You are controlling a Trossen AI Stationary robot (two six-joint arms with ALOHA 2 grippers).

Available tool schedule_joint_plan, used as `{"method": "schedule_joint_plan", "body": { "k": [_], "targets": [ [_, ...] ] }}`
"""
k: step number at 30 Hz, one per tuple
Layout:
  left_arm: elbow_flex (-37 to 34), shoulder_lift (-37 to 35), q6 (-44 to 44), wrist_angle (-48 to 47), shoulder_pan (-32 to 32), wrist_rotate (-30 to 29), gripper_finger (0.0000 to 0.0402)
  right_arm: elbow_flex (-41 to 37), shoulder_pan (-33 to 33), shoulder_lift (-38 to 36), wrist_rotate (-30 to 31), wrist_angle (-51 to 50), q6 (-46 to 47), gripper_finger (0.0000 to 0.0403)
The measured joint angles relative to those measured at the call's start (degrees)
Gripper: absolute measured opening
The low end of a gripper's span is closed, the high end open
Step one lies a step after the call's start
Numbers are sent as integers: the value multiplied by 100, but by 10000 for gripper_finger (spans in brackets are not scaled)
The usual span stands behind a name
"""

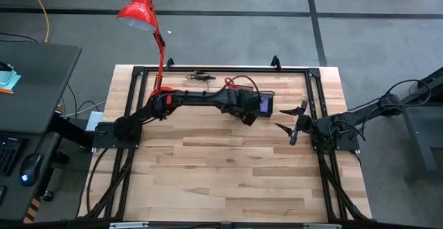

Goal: Pick and place office supplies into organizer
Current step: Put the light green eraser into the black desk organizer

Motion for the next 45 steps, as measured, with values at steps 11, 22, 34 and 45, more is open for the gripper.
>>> {"method": "schedule_joint_plan", "body": {
  "k": [11, 22, 34, 45],
  "targets": [
    [0, -2, 608, 288, 450, 760, 58, 0, 0, 0, 0, 2, 0, 259],
    [0, -2, 1029, 420, 464, 928, 58, 0, 0, 0, 0, 2, 0, 259],
    [2, 1, 1650, 922, 426, 509, 58, 0, 0, 0, 0, -9, 0, 259],
    [0, 89, 1928, 754, 429, 492, 67, 0, -2, 0, 0, -40, 0, 259]
  ]
}}
